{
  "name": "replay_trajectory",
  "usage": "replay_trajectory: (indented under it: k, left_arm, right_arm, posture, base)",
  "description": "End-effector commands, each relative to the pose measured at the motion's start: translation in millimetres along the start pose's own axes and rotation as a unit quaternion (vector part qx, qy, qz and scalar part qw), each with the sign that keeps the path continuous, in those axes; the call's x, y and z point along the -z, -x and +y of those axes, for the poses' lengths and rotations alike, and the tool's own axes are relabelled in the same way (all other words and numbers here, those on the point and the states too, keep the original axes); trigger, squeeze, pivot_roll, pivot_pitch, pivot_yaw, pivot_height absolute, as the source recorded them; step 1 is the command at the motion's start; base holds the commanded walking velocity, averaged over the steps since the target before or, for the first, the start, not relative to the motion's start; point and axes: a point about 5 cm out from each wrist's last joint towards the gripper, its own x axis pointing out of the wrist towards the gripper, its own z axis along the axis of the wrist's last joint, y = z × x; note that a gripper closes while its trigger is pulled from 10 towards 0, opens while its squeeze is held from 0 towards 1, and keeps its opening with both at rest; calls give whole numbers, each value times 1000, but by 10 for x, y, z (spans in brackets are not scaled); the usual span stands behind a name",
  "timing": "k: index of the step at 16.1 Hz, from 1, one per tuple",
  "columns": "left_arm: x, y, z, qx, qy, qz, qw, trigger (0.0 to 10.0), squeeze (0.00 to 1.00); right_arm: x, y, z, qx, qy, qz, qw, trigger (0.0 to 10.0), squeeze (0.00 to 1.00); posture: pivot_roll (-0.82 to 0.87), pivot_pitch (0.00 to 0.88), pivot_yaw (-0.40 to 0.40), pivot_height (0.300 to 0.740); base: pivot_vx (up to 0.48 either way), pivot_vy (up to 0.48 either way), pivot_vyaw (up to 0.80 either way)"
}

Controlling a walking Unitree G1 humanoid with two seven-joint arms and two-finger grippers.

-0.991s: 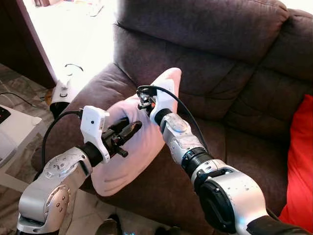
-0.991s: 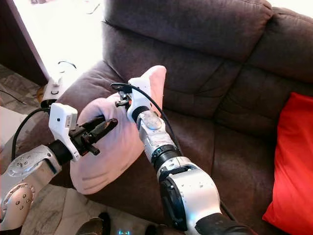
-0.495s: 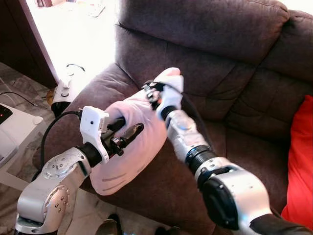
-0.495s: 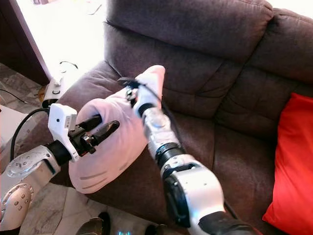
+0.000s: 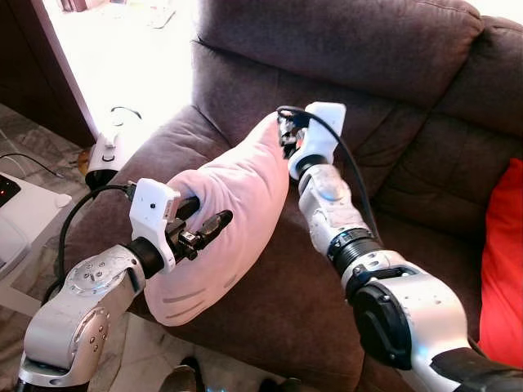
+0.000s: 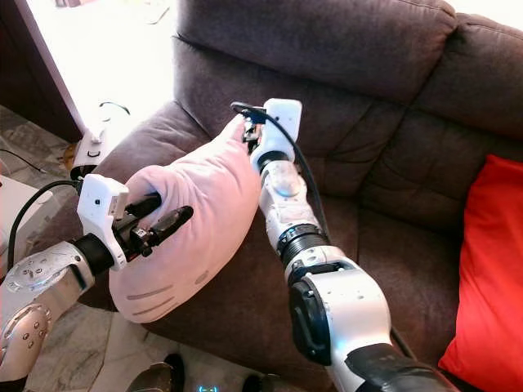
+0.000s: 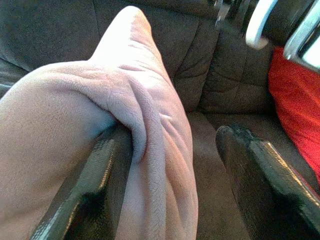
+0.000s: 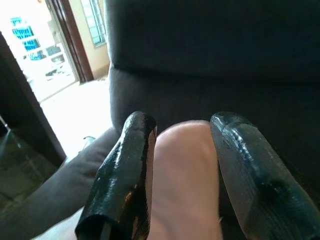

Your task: Move the pillow to the sofa from floor

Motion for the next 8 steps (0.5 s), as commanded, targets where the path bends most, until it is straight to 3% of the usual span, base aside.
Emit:
replay_trajectory:
  k: [1,6,8]
  left_arm:
    - [106,-1,-15,14,-15,39,999,10000,0]
    - [256,115,11,47,-61,113,991,10000,0]
    - [354,97,217,-20,-105,154,982,10000,0]
  right_arm:
    - [-150,-35,-74,9,3,-30,999,10000,0]
    - [-82,31,-322,40,13,-31,999,10000,0]
    - [23,95,-468,56,25,-18,998,10000,0]
  posture:
    - [202,195,-171,740]
    - [200,173,-159,740]
    - [201,161,-155,740]
  base:
    - [0,0,0]
    - [0,0,0]
    - [0,0,0]
